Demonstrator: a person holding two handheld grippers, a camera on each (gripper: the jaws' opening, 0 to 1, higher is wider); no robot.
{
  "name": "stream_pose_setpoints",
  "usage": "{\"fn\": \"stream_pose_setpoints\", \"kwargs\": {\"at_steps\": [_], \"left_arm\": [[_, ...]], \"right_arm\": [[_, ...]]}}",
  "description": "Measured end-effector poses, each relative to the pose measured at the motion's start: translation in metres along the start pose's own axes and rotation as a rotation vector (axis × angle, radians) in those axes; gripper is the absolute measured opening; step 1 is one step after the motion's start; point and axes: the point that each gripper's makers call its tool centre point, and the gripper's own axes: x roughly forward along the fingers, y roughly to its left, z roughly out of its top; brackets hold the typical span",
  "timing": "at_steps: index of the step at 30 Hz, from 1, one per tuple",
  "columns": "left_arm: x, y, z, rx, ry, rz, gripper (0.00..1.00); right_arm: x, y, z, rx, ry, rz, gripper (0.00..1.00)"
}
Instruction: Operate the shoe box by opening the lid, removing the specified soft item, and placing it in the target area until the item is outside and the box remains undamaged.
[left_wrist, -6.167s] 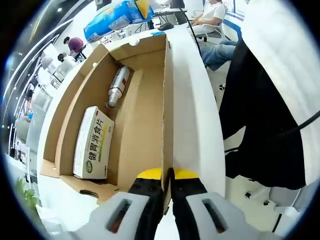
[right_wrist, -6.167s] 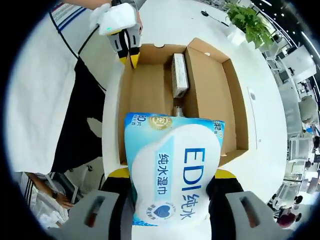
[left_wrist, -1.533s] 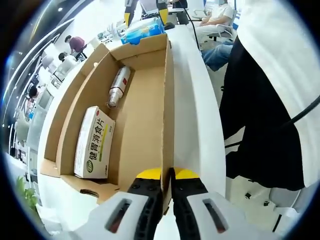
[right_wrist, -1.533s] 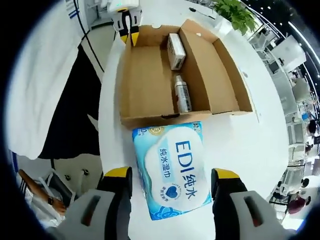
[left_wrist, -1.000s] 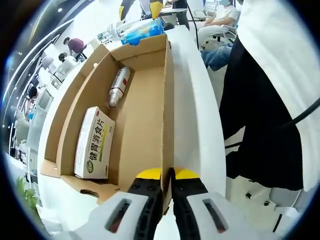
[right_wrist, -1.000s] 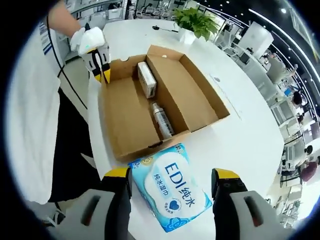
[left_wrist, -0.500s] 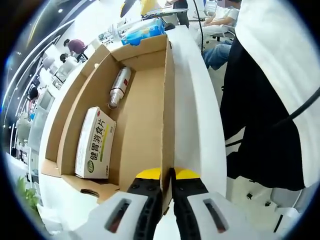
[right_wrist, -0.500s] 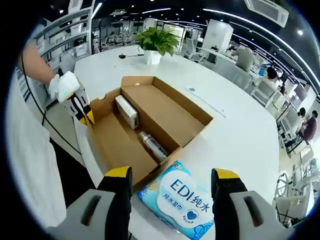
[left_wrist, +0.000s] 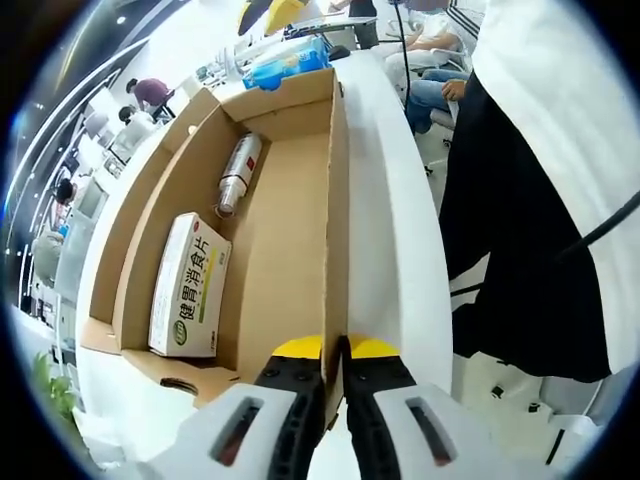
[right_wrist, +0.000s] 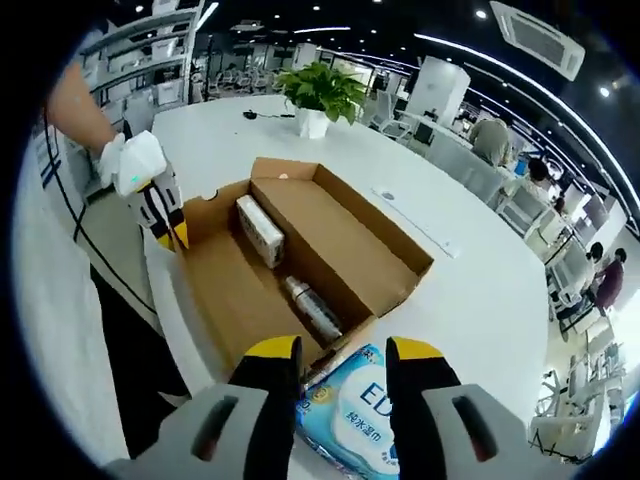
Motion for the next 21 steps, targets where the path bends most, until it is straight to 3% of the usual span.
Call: {"fn": "stream_pose_setpoints", "kwargs": {"at_steps": [6,14,17,19,21], "left_arm": [[0.0,0.0,0.0,-0.017,0.012,-0.05,0.03],[0.0,-0.003,0.0,-0.018,0.019,-0.071,0.01],[0.0,-0.003,0.0,-0.014,0.016,-0.071,0.01],[0.0,-0.003,0.0,-0.016,0.016,-0.072,0.01],[0.0,-0.003,0.0,-0.017,0.017,-0.072,0.01]], "right_arm": [[0.011,0.013,0.013,-0.016,-0.021,0.024,0.26],[0.037,0.025,0.012,-0.048,0.047,0.089,0.26],[0.045,0.027,0.011,-0.118,0.083,0.087,0.26],[0.051,0.027,0.013,-0.115,0.086,0.088,0.26],[0.043,0.028,0.02,-0.111,0.091,0.084,0.26]]}}
